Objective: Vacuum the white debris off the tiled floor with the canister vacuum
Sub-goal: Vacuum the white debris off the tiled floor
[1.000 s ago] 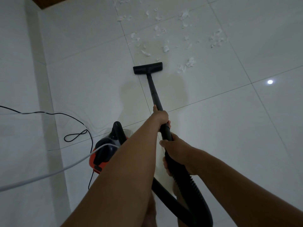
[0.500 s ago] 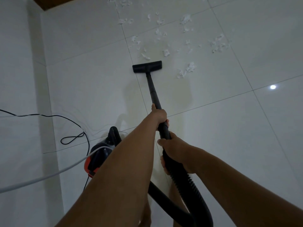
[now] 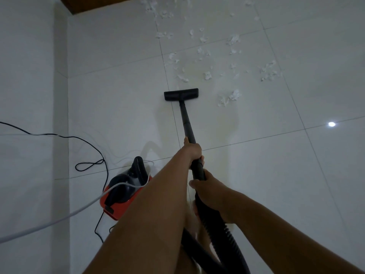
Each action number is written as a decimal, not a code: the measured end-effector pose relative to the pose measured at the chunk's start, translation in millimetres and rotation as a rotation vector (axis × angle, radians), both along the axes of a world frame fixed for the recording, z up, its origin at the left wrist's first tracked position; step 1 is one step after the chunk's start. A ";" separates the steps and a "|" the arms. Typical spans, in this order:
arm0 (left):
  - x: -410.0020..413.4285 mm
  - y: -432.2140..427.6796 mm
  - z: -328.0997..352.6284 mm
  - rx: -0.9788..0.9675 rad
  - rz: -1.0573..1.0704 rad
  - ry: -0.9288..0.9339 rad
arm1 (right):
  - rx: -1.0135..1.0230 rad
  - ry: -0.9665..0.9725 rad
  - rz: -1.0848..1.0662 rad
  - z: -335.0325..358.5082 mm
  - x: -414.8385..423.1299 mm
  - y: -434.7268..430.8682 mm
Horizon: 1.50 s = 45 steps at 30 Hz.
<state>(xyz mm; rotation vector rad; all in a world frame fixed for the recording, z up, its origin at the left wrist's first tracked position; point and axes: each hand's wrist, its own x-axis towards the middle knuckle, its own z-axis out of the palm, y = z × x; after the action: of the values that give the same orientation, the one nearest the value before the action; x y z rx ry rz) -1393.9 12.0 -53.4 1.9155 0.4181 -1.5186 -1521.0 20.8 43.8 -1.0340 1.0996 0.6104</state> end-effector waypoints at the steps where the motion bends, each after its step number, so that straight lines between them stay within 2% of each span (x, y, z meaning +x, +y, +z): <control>1: 3.8 -2.7 -0.9 -0.004 0.000 -0.004 | -0.007 -0.007 0.002 -1.5 3.8 -2.7; 6: 22.4 -17.7 -10.5 -0.028 0.026 0.010 | -0.035 -0.059 -0.019 -11.3 20.7 -15.9; 21: 100.8 -64.4 -8.2 -0.011 0.048 0.008 | -0.141 -0.017 0.107 -0.4 101.0 -69.7; 26: 98.4 -69.5 -9.8 -0.008 0.029 -0.004 | -0.132 -0.035 0.133 -8.0 99.3 -73.6; 31: 86.8 -72.1 -7.8 -0.005 0.075 -0.014 | -0.063 -0.042 0.030 -11.1 86.6 -77.6; 37: 48.7 -67.2 1.2 -0.016 0.086 -0.026 | 0.007 -0.031 0.021 -7.2 51.3 -76.3; 45: 3.6 -42.5 -10.1 0.021 0.066 -0.011 | -0.044 0.008 0.070 -6.7 6.5 -53.2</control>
<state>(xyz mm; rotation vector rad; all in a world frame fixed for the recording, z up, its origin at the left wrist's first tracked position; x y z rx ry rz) -1390.3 -30.5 -63.5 1.9068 0.4894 -1.4664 -1514.5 -32.4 37.1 -1.1128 1.0917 0.6487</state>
